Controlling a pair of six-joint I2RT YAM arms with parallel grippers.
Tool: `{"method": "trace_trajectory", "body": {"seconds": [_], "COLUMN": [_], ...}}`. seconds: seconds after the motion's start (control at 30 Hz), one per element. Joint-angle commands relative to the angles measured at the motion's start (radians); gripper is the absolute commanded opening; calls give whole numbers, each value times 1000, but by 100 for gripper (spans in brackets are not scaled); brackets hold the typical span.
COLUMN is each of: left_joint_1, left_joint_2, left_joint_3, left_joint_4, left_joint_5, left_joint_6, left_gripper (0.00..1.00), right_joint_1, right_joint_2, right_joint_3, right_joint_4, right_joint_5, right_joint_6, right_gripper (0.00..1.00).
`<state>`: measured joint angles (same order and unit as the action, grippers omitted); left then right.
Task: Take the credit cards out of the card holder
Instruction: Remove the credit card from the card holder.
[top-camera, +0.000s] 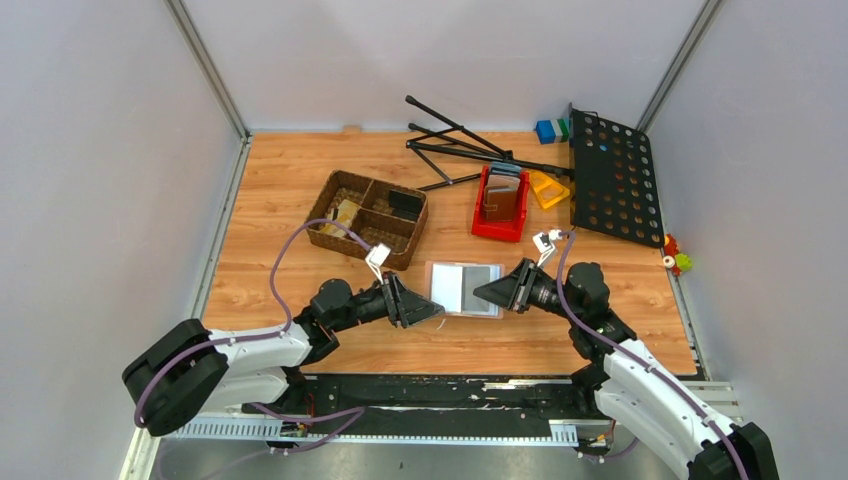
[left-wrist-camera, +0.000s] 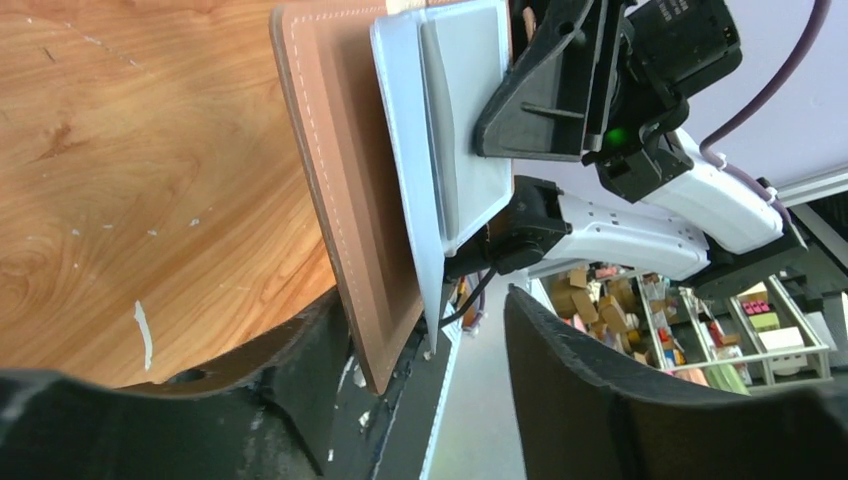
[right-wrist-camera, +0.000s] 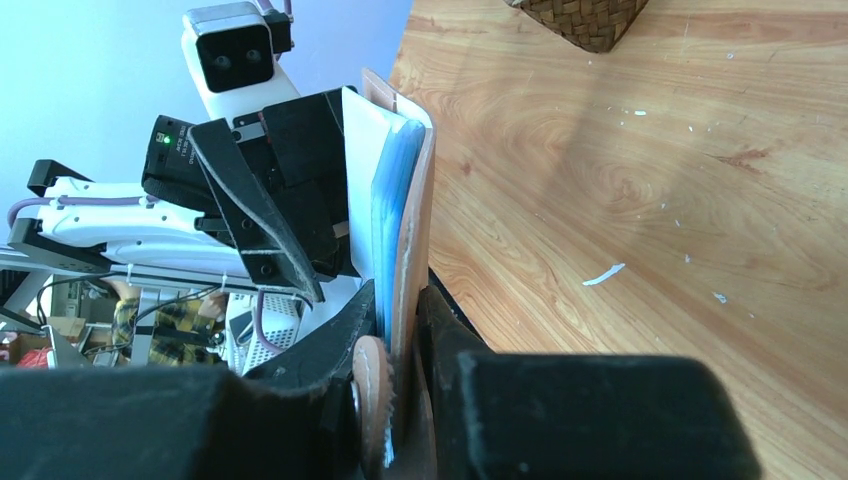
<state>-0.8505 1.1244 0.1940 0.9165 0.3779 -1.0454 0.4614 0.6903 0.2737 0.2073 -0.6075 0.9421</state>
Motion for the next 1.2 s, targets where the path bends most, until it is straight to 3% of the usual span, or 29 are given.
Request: {"method": "trace_trajectory", "body": {"seconds": [0.0,0.2,0.27,0.37,0.43,0.53,0.6,0.83,1.17], "left_joint_1": [-4,-4,-4,-4,-4,-4,-4,-4,-4], "left_joint_2": [3,45,72,98,98,78,62,49,83], "left_joint_3": [10,47,53,56,57,50,52,62,79], "left_joint_4": [72,53,56,68,60,31,8,-20,-25], "left_joint_5": [-35,-34,-33,-34,-44,-76,-84,-71,-59], "left_joint_6": [-11,-14,-18,-24,-25,-23,-15,-8,-2], "left_gripper": [58,42,29,0,0,0,0,0,0], "right_joint_1": [-4,-2,2,2,2,1,1,1,2], "right_joint_2": [-4,18,24,23,8,-28,-60,-88,-86], "right_joint_3": [-11,-10,-2,26,57,115,131,120,119], "right_joint_4": [73,88,89,48,-45,-261,-338,-356,-310], "right_joint_5": [-29,-61,-82,-112,-102,-20,12,10,-40], "right_joint_6": [12,10,2,-37,-85,-190,-222,-226,-221], "right_gripper": [8,9,12,32,48,54,51,27,13]}}
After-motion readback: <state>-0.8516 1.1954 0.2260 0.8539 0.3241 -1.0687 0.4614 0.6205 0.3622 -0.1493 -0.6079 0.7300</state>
